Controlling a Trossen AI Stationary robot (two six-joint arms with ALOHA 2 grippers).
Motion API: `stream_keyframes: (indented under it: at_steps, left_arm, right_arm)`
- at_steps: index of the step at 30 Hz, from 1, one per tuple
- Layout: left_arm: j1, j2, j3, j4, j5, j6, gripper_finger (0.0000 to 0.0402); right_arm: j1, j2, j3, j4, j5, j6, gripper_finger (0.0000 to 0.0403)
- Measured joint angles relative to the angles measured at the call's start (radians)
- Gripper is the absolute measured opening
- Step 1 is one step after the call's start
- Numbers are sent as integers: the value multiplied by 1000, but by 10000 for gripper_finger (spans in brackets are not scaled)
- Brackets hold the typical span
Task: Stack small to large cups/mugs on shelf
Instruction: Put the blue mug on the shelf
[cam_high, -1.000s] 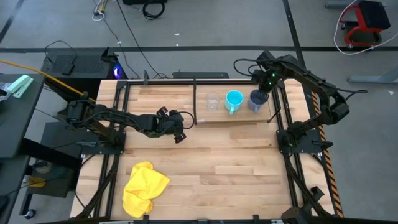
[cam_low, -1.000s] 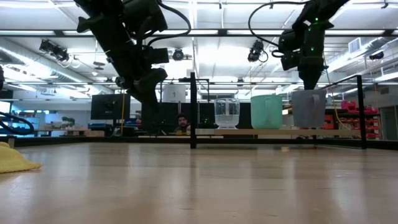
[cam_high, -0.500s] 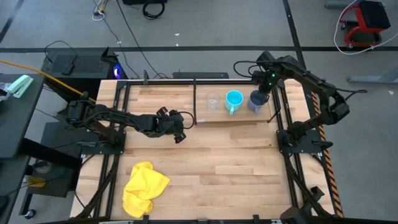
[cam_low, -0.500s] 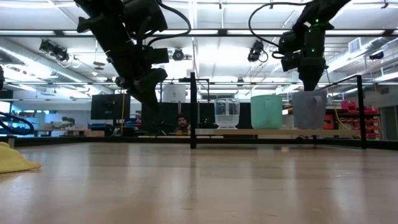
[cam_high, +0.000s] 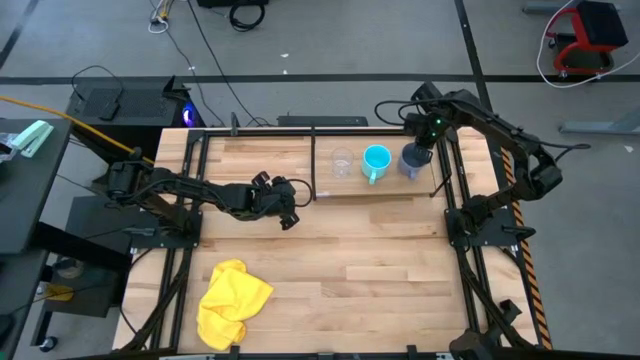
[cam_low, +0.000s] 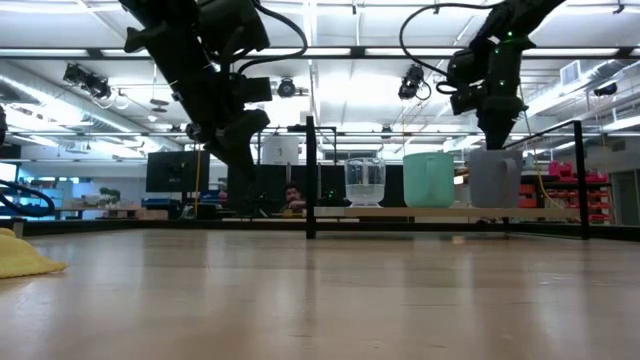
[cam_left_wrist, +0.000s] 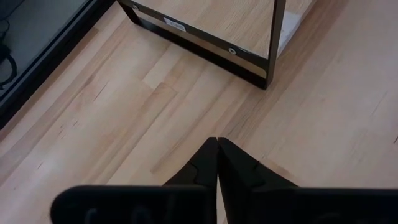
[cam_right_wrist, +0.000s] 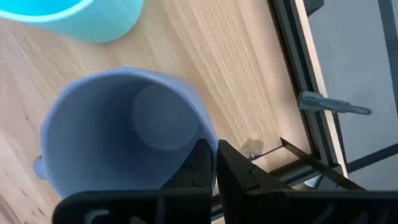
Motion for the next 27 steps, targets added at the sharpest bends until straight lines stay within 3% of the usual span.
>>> stream_keyframes:
  at_steps: [18, 27]
  left_arm:
    - [0, 0, 0, 2, 0, -1, 14]
    - [0, 0, 0, 2, 0, -1, 22]
  right_arm:
    - [1, 0, 0, -5, -33, 30, 14]
    - [1, 0, 0, 0, -36, 37, 43]
